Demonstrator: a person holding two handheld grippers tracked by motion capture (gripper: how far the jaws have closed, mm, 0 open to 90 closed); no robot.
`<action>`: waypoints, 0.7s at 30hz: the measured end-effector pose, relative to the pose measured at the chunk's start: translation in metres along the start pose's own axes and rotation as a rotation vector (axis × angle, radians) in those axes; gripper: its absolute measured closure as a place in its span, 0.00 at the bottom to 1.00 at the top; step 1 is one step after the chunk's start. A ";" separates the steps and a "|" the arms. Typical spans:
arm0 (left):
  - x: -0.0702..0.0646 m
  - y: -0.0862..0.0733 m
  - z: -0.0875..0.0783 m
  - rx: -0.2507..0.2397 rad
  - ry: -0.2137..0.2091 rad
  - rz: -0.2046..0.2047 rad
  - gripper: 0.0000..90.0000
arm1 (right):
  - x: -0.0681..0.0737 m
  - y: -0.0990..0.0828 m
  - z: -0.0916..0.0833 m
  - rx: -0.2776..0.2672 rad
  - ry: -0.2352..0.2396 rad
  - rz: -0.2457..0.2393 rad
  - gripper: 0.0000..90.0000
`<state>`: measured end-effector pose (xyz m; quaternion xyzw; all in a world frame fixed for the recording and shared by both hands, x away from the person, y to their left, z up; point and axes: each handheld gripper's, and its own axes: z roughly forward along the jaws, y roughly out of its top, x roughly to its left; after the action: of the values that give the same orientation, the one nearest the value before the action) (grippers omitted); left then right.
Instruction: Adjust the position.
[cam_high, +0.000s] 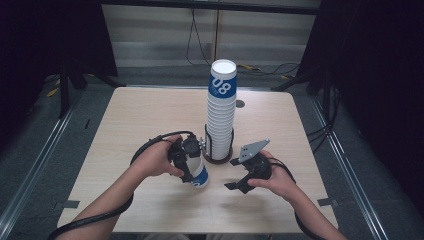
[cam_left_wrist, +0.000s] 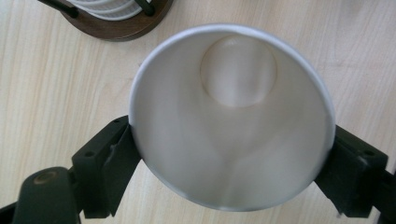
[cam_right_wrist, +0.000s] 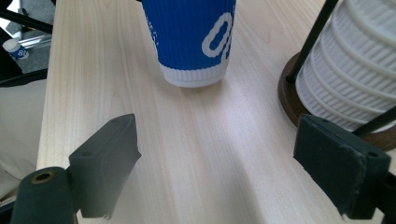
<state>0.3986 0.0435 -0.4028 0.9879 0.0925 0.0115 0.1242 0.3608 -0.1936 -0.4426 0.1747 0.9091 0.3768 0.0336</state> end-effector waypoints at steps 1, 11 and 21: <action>0.000 0.000 0.001 0.000 0.000 -0.007 0.16 | 0.000 0.000 0.001 -0.003 0.002 -0.002 0.15; -0.002 0.000 0.005 -0.022 -0.022 -0.012 0.15 | 0.005 -0.006 0.006 -0.006 0.016 0.012 0.15; -0.003 0.002 0.005 -0.037 -0.060 -0.043 0.15 | 0.006 -0.008 0.008 -0.006 0.024 0.011 0.15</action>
<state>0.3966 0.0401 -0.4075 0.9831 0.1098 -0.0190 0.1455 0.3543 -0.1915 -0.4531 0.1750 0.9074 0.3815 0.0211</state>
